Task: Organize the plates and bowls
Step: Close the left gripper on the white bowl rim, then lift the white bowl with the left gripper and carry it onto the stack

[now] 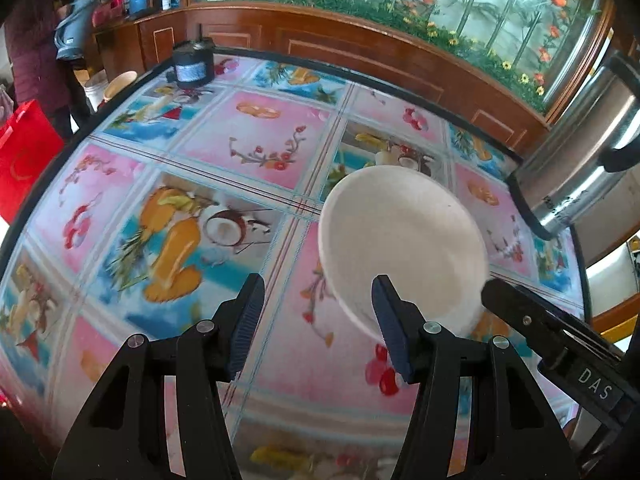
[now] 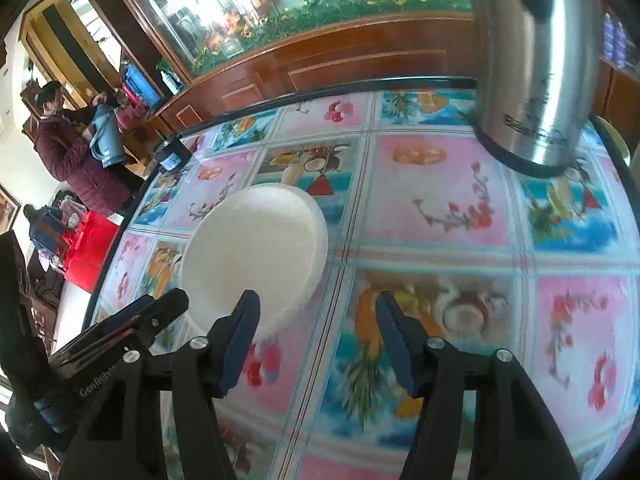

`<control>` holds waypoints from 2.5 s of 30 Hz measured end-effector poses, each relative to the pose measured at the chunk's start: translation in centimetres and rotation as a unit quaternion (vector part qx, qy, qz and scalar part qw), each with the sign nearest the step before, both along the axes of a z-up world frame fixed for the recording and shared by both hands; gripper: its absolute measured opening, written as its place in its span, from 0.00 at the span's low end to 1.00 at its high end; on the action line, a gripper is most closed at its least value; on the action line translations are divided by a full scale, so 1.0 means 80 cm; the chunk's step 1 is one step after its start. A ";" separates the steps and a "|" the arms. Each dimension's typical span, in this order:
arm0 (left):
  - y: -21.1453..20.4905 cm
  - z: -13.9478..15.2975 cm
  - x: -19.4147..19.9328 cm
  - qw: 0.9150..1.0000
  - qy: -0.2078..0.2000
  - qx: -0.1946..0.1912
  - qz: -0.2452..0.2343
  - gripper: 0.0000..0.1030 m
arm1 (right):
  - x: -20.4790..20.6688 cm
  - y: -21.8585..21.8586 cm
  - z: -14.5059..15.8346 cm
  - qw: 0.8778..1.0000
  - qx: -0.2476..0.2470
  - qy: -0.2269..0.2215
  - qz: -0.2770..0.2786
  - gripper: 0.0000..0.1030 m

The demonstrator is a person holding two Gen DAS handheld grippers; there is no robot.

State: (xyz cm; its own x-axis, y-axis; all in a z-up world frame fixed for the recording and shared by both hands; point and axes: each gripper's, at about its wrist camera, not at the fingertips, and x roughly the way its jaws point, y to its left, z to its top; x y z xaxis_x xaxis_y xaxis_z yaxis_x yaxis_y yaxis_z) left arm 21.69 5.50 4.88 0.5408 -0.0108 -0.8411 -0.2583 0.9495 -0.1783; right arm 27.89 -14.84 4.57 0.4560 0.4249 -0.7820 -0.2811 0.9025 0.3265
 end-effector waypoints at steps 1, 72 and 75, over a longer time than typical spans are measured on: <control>-0.001 -0.004 0.004 1.000 0.003 -0.002 -0.001 0.55 | 0.005 0.002 -0.003 1.000 0.001 0.002 0.004 0.49; 0.048 0.065 -0.373 0.990 -0.065 0.064 -0.103 0.15 | -0.368 0.077 0.021 0.997 -0.016 -0.033 0.070 0.27; 0.066 0.079 -0.381 0.991 -0.076 0.066 -0.090 0.16 | -0.370 0.095 0.032 0.995 -0.017 -0.043 0.084 0.27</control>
